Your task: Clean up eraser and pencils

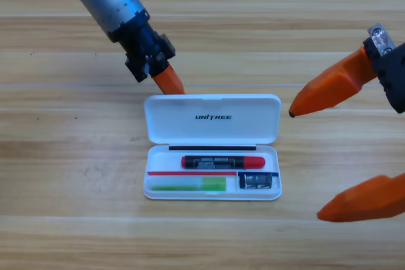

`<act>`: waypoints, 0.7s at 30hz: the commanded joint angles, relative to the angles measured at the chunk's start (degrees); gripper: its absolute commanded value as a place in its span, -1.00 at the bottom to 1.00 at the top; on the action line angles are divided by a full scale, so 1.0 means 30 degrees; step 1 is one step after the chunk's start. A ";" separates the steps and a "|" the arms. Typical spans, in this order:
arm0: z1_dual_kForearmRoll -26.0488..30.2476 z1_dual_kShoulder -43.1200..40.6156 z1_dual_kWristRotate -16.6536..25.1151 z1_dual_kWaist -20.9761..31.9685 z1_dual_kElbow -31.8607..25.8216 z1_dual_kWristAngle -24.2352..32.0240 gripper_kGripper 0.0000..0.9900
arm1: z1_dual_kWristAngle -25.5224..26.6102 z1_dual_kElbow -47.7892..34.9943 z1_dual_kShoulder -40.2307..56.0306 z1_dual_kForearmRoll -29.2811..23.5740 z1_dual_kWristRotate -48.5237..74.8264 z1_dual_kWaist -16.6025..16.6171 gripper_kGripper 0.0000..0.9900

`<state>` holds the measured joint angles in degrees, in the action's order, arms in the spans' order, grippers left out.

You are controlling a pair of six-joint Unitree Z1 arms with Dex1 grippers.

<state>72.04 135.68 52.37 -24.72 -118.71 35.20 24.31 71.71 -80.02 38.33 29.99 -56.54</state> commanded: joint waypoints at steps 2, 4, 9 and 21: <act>-0.0751 0.0566 0.0239 -0.1195 0.1572 0.0278 -1.00 | 0.0188 -0.0465 -0.0132 -0.0355 -0.0152 0.0069 0.92; -0.1015 0.0683 0.0210 -0.1400 0.1836 0.0278 -1.00 | 0.0188 -0.0465 -0.0073 -0.0355 -0.0181 0.0069 0.92; -0.1425 0.0888 0.0210 -0.1810 0.2187 0.0278 -1.00 | 0.0247 -0.0465 0.0015 -0.0355 -0.0210 0.0069 0.92; -0.2011 0.0859 0.0093 -0.2367 0.3447 0.0278 -1.00 | 0.0334 -0.0465 0.0103 -0.0355 -0.0240 0.0069 0.92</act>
<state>67.27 135.73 52.43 -29.78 -111.36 35.40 24.57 71.71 -80.03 38.33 29.76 -56.54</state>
